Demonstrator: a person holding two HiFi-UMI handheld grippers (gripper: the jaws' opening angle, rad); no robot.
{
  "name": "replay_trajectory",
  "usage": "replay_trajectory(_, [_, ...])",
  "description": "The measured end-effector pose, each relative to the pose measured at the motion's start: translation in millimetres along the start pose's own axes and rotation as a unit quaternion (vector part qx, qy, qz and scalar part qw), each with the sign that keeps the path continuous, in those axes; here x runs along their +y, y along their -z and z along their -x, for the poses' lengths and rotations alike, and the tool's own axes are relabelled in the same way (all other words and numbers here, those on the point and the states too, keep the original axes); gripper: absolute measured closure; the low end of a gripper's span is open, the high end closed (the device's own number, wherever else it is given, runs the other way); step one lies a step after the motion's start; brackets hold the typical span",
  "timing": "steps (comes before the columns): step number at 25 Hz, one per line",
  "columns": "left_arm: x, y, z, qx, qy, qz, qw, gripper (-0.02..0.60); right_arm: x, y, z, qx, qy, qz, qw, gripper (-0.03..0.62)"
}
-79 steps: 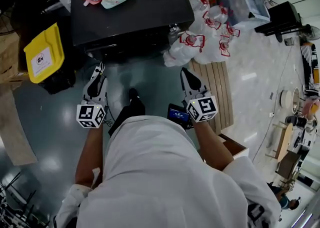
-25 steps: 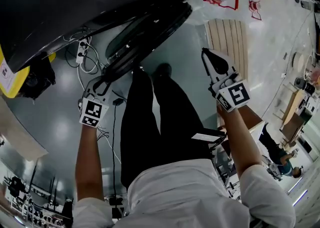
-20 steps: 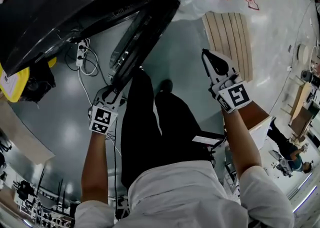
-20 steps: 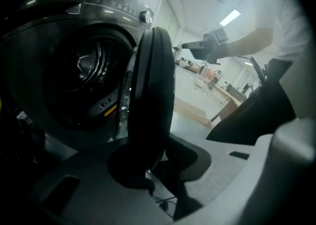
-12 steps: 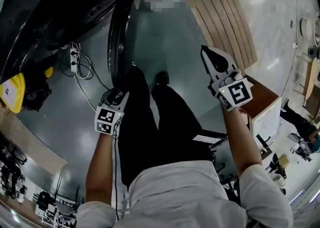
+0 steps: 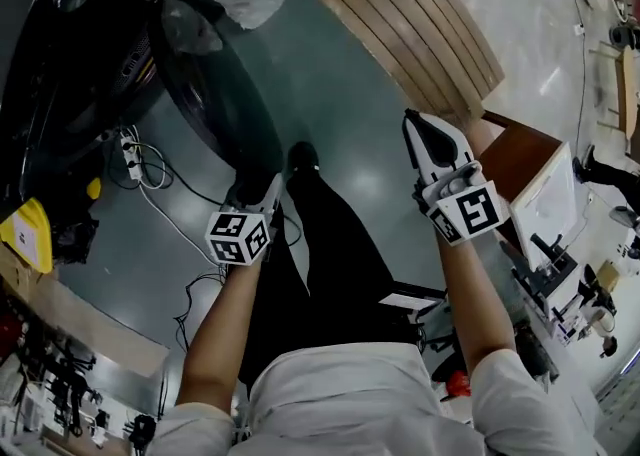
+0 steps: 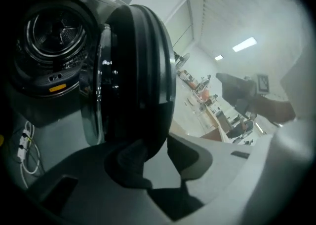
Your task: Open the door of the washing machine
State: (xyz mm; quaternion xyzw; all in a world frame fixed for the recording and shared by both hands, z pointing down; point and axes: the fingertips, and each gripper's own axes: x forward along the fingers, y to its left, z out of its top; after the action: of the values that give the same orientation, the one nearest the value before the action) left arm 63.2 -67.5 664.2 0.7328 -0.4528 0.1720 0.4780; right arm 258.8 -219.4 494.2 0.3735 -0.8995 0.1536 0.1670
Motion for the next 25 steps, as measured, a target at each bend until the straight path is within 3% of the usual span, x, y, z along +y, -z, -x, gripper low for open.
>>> replay_trajectory(3, [-27,-18,-35,-0.01,0.026,0.017,0.9995,0.47,-6,19,18,-0.003,0.026,-0.026,0.999,0.562])
replay_trajectory(9, [-83,-66,-102,-0.047,0.049,-0.068,0.9953,0.537,-15,43,58,-0.01,0.063,-0.048,0.997,0.562])
replay_trajectory(10, [-89,-76,-113,-0.05,0.058,-0.075,0.9942,0.571,-17,45,62,-0.012,0.069,-0.051,0.996,0.562])
replay_trajectory(13, [-98,-97,-138,-0.045,0.071,-0.074,0.9937,0.572,-20,51,67,-0.019,0.074,-0.068,0.995,0.562])
replay_trajectory(15, [-107,-105,-136,-0.045,0.093,-0.082,0.9912,0.572,-13,48,63,-0.029,0.052,-0.089,0.994,0.562])
replay_trajectory(18, [-128,-110,-95,-0.069,0.132,-0.133,0.9799,0.571,3,22,56,-0.057,0.002,-0.085,0.995,0.562])
replay_trajectory(20, [-132,-113,-41,-0.098,0.136,-0.161,0.9726,0.572,18,-2,53,-0.069,-0.018,-0.067,0.995,0.562])
replay_trajectory(23, [-96,-140,67,-0.162,0.086,-0.159,0.9702,0.572,48,-54,37,-0.091,-0.039,-0.035,0.994,0.562])
replay_trajectory(25, [-71,-174,139,-0.217,0.041,-0.153,0.9632,0.572,63,-99,25,-0.113,-0.055,-0.014,0.992,0.562])
